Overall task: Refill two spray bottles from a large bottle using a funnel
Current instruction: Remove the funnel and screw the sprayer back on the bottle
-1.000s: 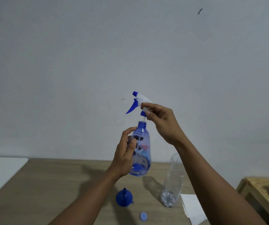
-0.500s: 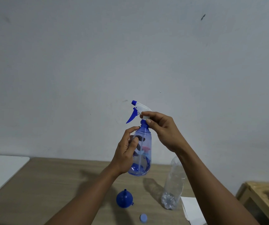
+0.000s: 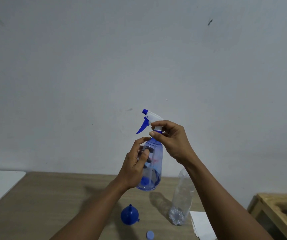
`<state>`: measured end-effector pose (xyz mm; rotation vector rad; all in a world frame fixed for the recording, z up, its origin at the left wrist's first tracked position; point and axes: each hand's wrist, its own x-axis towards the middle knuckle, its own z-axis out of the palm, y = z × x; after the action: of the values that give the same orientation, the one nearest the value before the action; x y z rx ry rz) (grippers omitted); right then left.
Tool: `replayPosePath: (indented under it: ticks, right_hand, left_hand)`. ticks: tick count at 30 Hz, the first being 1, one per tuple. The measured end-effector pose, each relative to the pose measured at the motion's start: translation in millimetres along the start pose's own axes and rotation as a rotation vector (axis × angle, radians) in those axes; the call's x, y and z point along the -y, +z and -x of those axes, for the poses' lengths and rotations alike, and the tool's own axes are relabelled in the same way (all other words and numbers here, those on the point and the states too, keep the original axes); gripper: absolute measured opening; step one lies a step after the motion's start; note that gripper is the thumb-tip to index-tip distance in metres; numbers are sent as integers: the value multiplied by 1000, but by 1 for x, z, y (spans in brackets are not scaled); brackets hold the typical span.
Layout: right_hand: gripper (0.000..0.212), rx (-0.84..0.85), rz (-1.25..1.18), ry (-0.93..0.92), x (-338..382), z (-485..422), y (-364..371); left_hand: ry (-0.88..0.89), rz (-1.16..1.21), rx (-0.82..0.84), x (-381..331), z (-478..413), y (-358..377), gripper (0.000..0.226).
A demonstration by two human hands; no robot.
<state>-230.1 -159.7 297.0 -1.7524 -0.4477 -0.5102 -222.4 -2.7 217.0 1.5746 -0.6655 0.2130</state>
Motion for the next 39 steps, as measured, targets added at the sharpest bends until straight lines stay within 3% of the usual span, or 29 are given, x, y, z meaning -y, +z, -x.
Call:
replayPosePath:
  ticks: [5, 13, 18, 24, 30, 36, 39]
  right_hand:
    - [32, 60, -64, 24, 4, 4, -4]
    - [23, -59, 61, 1, -6, 9, 11]
    - [31, 2, -22, 44, -8, 11, 3]
    - [28, -72, -42, 30, -9, 10, 14]
    - [36, 75, -69, 111, -9, 5, -1]
    - [28, -85, -39, 61, -10, 4, 15]
    - [26, -51, -33, 64, -8, 3, 14]
  left_hand:
    - [15, -3, -2, 1, -2, -3, 34]
    - [14, -43, -13, 8, 4, 1, 32]
    - [16, -24, -19, 8, 4, 0, 31]
    - [25, -55, -10, 11, 3, 2, 35]
    - [0, -27, -11, 13, 1, -1, 30]
    - [28, -35, -9, 8, -1, 2, 32]
    - [27, -12, -13, 11, 0, 2, 32]
